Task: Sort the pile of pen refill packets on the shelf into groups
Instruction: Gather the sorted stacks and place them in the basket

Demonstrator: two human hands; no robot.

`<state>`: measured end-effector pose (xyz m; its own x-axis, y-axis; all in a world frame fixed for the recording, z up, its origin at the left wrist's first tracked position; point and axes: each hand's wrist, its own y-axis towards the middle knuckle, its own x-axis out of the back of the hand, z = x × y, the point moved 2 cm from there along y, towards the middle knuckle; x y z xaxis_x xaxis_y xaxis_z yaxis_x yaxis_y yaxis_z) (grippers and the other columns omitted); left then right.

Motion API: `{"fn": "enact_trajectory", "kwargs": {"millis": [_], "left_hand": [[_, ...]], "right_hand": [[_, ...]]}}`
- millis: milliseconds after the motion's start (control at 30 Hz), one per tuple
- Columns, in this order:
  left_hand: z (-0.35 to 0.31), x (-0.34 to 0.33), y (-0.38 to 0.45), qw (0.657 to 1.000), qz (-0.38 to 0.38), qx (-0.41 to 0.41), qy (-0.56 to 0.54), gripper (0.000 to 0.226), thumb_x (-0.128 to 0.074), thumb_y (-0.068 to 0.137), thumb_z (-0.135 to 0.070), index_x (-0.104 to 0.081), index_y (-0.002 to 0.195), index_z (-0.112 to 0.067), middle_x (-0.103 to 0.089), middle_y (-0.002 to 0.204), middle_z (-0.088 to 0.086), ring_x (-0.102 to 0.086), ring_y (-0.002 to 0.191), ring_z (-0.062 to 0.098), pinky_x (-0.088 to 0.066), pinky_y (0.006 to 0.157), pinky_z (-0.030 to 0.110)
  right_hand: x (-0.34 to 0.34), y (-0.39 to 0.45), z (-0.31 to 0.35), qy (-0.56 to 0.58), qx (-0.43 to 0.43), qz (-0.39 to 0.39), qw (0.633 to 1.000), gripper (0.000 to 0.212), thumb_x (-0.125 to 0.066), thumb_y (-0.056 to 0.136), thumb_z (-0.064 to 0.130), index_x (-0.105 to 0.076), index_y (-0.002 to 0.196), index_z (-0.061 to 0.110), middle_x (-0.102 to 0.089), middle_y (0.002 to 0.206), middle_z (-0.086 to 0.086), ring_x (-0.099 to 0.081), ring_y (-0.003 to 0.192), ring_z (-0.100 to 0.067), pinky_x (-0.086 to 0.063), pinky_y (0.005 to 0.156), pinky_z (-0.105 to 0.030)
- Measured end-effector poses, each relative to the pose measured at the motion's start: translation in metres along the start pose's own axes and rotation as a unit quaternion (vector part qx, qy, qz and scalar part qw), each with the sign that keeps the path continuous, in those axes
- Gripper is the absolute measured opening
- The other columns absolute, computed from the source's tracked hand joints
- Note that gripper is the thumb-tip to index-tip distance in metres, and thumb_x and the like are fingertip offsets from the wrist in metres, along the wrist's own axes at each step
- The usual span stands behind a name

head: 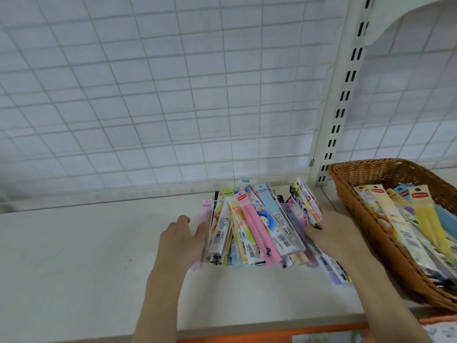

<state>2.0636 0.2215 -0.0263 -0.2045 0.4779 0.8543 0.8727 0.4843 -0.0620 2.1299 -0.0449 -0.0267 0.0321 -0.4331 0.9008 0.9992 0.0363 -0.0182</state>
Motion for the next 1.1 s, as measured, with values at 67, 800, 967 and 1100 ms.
{"fn": "enact_trajectory", "kwargs": {"millis": [67,800,967,1100], "left_hand": [[-0.008,-0.001,0.002,1.0,0.019,0.004,0.006,0.051,-0.04,0.094,-0.047,-0.043,0.127,-0.008,-0.058,0.11,0.01,-0.055,0.105,0.028,-0.041,0.081,0.032],[-0.054,-0.021,0.014,0.991,0.122,0.009,-0.046,0.037,-0.059,0.084,-0.038,-0.042,0.062,-0.014,-0.047,0.064,0.001,-0.048,0.059,0.017,-0.036,0.05,0.023],[-0.055,-0.026,0.0,0.997,0.011,0.063,-0.046,0.085,-0.03,0.087,-0.069,-0.028,0.14,-0.003,-0.039,0.136,0.018,-0.035,0.127,0.034,-0.033,0.102,0.044],[-0.061,-0.034,-0.006,0.997,0.039,0.065,0.007,0.113,-0.036,0.072,-0.083,-0.002,0.15,-0.008,-0.028,0.148,0.018,-0.027,0.135,0.034,-0.028,0.107,0.046]], "right_hand": [[0.003,-0.001,0.001,-0.007,-0.008,0.002,1.0,0.015,-0.053,0.09,0.022,-0.046,0.085,0.009,-0.053,0.074,-0.004,-0.052,0.067,-0.024,-0.033,0.048,-0.028],[0.011,-0.014,-0.001,0.088,0.03,-0.077,0.993,0.045,-0.045,0.094,0.01,-0.028,0.135,0.007,-0.062,0.086,-0.015,-0.053,0.062,-0.03,-0.039,0.05,-0.03],[0.009,-0.017,0.0,0.072,0.028,-0.08,0.994,0.037,-0.045,0.095,0.011,-0.033,0.13,0.005,-0.052,0.071,-0.006,-0.045,0.05,-0.018,-0.025,0.042,-0.024],[0.009,-0.019,0.001,0.063,0.028,-0.09,0.994,0.041,-0.046,0.095,0.012,-0.032,0.133,0.006,-0.053,0.073,-0.008,-0.043,0.052,-0.022,-0.024,0.041,-0.023]]}}
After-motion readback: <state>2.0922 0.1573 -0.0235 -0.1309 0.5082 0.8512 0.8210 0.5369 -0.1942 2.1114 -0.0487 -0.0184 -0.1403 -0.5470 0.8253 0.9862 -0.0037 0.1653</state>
